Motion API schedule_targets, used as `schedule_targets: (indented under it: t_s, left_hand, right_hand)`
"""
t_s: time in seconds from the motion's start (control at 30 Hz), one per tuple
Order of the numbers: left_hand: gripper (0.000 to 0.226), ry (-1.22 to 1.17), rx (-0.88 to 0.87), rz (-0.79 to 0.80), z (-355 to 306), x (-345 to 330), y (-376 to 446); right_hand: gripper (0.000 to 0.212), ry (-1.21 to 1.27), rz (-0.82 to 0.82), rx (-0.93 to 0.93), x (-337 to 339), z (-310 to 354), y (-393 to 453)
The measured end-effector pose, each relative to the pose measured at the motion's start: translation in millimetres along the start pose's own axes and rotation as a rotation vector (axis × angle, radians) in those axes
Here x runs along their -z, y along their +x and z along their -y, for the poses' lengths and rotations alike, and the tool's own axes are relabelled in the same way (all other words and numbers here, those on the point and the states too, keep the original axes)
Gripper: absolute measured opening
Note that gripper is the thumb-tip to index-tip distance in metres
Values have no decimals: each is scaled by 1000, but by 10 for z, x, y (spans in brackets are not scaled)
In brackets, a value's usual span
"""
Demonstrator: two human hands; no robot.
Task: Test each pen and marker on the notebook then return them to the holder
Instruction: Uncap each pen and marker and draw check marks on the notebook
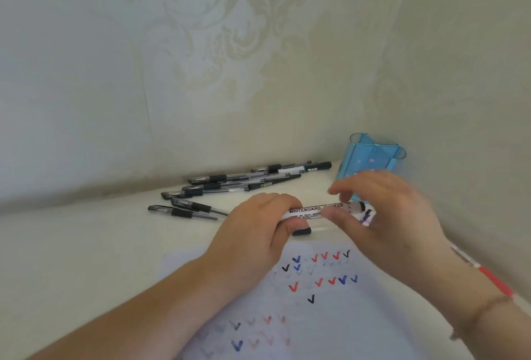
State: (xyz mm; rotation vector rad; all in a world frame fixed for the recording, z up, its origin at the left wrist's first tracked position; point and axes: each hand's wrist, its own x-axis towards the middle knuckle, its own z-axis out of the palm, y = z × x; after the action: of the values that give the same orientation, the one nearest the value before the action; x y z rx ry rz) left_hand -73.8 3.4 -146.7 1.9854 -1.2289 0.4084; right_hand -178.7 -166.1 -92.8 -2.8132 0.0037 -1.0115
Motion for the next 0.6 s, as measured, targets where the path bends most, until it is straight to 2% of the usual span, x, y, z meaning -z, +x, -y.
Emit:
schedule_targets:
  t_s: [0.07, 0.1, 0.17, 0.23, 0.33, 0.43, 0.6]
  left_hand:
    - [33, -139, -22, 44, -71, 33, -5]
    - [33, -189, -36, 87, -111, 43, -13]
    - [33, -238, -58, 213, -157, 46, -36]
    - [34, -215, -104, 292, -166, 30, -54]
    - [35, -160, -128, 228, -147, 5, -67]
    - [26, -113, -187, 252, -215, 29, -63]
    - [25, -311, -195, 394, -276, 147, -27]
  right_hand:
    - [47, 522, -66, -388, 62, 39, -121]
    - [57, 764, -53, -503, 50, 70, -180]
    - [59, 986, 48, -525, -13, 158, -263]
    - [46, 971, 111, -428, -48, 254, -283]
    - [29, 937, 54, -443, -79, 273, -287]
    - [31, 943, 21, -398, -102, 259, -336]
    - [28, 982, 78, -141, -29, 155, -461]
